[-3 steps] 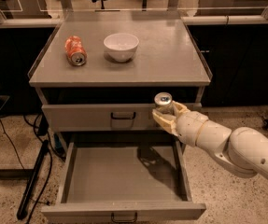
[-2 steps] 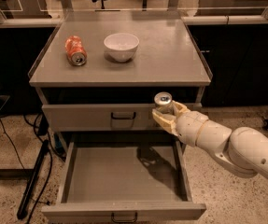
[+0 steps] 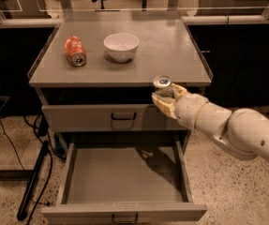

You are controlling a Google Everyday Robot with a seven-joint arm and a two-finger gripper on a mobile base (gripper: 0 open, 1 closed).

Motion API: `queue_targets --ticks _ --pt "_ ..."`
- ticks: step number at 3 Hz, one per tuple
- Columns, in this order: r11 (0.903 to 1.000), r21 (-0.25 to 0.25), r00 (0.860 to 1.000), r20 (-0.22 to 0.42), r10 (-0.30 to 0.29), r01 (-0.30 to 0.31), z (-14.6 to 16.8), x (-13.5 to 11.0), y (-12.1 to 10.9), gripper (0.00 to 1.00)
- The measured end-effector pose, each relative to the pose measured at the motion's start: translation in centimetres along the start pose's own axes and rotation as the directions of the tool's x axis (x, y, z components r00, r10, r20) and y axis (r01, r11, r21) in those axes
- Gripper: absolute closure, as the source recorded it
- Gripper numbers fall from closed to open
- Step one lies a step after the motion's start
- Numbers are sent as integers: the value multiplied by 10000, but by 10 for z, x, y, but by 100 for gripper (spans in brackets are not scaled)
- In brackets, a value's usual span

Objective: Pick redbull can from middle drawer and place on counter

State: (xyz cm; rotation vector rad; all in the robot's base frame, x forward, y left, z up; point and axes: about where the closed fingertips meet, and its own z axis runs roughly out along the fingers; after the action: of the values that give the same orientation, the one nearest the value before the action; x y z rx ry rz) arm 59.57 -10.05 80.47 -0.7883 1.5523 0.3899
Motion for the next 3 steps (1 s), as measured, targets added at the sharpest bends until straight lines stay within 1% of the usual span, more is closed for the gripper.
queue_targets --ticks 1,2,3 --pt "9992 238 9995 42 -317 316 0 -23 -15 100" --pt "9992 241 9995 44 -319 318 0 -23 -15 100" --pt "9929 929 9968 226 -764 740 -19 -71 -45 100"
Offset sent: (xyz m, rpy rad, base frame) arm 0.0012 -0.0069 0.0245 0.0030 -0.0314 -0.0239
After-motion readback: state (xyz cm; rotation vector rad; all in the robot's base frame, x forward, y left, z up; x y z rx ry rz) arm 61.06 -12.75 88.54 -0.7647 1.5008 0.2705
